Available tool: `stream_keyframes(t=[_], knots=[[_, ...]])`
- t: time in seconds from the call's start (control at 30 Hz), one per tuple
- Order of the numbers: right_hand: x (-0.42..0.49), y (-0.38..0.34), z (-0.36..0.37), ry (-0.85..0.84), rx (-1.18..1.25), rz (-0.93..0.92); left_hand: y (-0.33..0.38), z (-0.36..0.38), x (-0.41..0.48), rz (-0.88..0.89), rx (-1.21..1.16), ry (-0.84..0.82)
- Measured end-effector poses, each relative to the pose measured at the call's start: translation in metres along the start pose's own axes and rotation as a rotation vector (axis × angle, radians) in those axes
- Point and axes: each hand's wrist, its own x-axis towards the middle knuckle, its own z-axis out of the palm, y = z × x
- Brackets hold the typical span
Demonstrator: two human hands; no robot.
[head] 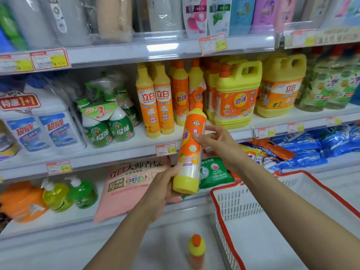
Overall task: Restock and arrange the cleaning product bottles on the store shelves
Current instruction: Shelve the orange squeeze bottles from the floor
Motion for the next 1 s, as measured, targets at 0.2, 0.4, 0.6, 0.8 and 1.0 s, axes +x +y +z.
stream_keyframes(t=[0.2, 0.4, 0.6, 0.8, 1.0], knots=[[-0.017, 0.013, 0.008, -0.008, -0.08, 0.003, -0.014, -0.001, -0.009, -0.098, -0.019, -0.009], [-0.019, 0.015, 0.011, -0.088, -0.21, 0.067, -0.025, -0.003, -0.017, 0.086, 0.163, 0.14], [-0.016, 0.026, 0.015, -0.116, -0.138, 0.024, -0.034, -0.003, -0.02, 0.122, 0.367, 0.176], [-0.012, 0.034, 0.017, -0.294, 0.042, 0.003, -0.031, -0.016, -0.018, 0.154, 0.219, 0.053], [-0.004, 0.033, 0.023, -0.214, -0.104, -0.062, -0.046, -0.041, -0.011, 0.192, 0.441, 0.224]])
